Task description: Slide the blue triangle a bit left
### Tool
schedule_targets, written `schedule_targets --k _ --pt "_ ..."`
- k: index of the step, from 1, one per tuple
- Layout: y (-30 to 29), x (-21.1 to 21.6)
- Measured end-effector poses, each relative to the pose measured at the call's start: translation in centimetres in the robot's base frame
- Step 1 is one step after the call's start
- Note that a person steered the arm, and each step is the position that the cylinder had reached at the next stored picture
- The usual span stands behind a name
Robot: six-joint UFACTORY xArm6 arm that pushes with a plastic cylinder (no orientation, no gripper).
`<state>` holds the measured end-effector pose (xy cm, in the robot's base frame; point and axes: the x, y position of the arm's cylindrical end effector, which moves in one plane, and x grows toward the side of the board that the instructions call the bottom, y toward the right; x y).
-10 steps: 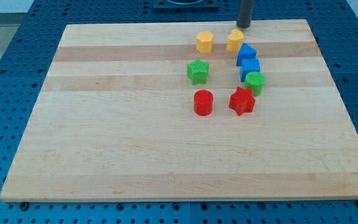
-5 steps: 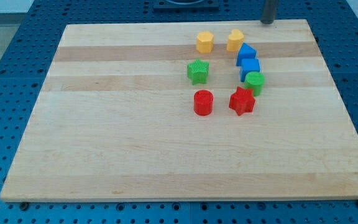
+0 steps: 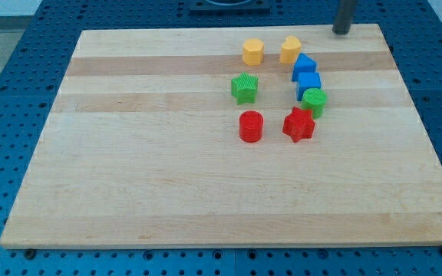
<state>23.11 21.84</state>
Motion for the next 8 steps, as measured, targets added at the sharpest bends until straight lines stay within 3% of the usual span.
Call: schedule_targets --k 2,3,8 --pt "1.0 5.2" --pt "-4.0 6.8" --pt "-4.7 6.7"
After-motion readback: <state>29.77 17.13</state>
